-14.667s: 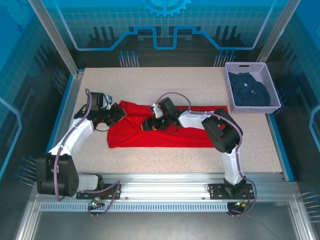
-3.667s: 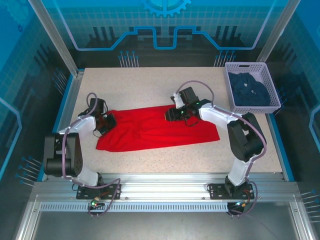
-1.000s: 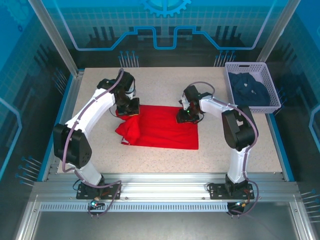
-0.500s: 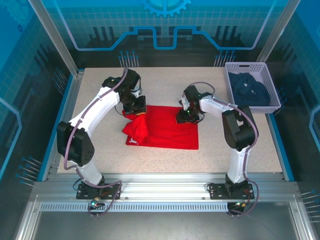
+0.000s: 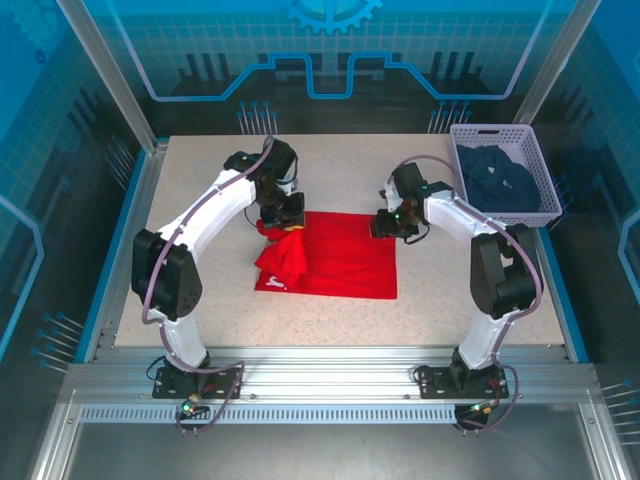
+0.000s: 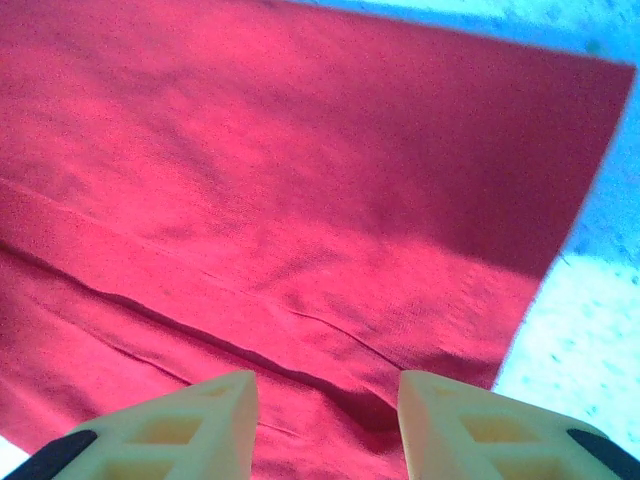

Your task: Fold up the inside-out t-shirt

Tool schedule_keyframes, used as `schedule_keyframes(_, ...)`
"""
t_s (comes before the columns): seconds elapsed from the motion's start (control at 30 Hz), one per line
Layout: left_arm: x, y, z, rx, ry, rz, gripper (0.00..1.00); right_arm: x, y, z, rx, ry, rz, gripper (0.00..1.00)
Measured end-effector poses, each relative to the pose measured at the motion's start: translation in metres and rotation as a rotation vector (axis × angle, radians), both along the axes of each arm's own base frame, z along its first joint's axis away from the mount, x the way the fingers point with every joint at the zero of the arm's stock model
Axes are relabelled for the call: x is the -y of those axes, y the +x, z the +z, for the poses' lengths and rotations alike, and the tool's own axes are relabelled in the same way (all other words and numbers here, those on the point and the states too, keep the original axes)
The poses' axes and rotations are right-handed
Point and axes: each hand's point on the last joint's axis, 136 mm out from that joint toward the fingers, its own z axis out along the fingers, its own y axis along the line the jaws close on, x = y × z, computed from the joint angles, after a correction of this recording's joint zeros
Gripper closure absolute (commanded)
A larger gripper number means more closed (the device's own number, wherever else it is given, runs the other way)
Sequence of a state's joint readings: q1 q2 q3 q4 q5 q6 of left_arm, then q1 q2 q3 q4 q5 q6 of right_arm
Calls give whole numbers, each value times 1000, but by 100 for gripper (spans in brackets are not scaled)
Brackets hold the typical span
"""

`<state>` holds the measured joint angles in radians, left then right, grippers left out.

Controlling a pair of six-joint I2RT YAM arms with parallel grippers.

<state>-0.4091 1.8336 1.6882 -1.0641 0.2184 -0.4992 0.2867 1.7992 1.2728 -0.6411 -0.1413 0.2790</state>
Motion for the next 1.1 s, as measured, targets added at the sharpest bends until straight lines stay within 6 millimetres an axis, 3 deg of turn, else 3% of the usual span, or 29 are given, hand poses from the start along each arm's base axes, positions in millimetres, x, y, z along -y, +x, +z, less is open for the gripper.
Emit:
schedule_keyframes(0.23, 0, 0, 0, 0, 0, -1, 100, 5, -12, -16, -50, -39, 0, 59)
schedule_keyframes(0.47, -2, 1, -1, 6, 10, -3, 100, -7, -24, -51, -134, -70, 39, 60)
schedule_keyframes(1.1, -37, -2, 0, 18, 27, 11, 100, -79, -12, -49, -87, -50, 143, 60)
